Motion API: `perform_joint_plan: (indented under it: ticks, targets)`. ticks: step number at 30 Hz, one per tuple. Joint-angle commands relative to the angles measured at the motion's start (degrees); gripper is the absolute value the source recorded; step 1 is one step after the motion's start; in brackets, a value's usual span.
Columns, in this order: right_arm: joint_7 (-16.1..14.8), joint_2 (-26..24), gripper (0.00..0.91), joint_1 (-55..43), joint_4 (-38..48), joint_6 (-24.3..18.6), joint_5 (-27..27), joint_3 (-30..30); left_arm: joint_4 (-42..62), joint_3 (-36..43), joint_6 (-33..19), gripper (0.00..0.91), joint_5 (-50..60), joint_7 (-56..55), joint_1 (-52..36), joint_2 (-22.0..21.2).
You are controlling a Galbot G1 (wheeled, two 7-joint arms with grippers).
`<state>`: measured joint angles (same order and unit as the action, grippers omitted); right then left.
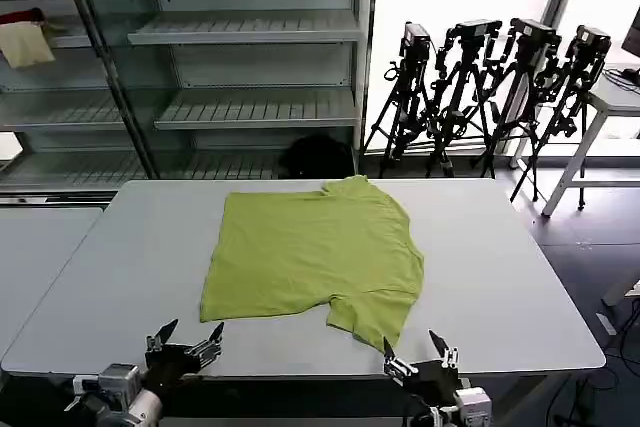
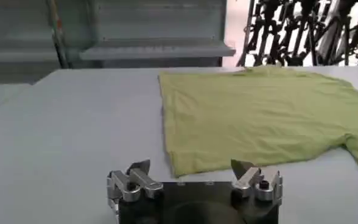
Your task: Fold and organize the clothes.
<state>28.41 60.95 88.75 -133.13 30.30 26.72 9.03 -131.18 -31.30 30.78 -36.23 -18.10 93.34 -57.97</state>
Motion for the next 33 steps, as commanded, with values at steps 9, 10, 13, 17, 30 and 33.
perform_joint_plan:
  ticks: [9, 10, 13, 17, 30, 33]
  targets:
    - [0.79, 1.53, 0.907, -2.60, 2.15, 2.81, 0.27, -2.42, 7.59, 0.87, 1.24, 0.907, -3.03, 1.14, -6.30, -0.26]
    - [0.80, 1.60, 0.907, -2.65, 2.30, 2.81, 0.28, -2.37, 7.77, 0.99, 1.24, 0.877, -3.03, 1.21, -6.55, -0.41]
    - [0.65, 1.81, 0.907, -2.70, 2.74, 2.80, 0.18, -2.21, 8.80, 1.17, 1.21, 0.816, -2.89, 1.49, -7.26, -0.92]
    - [0.43, 2.05, 0.564, -3.06, 3.14, 2.80, 0.12, -2.32, 9.14, 1.13, 0.78, 0.685, -2.94, 1.74, -7.36, -0.84]
    - [0.29, 2.37, 0.030, -3.49, 4.19, 2.80, 0.23, -3.32, 10.33, 2.08, 0.62, 0.010, -2.49, 3.38, -7.90, -1.22]
    - [0.33, 2.37, 0.000, -3.42, 4.24, 2.79, 0.22, -3.37, 10.56, 2.32, 0.44, 0.010, -2.12, 3.61, -7.92, -1.20]
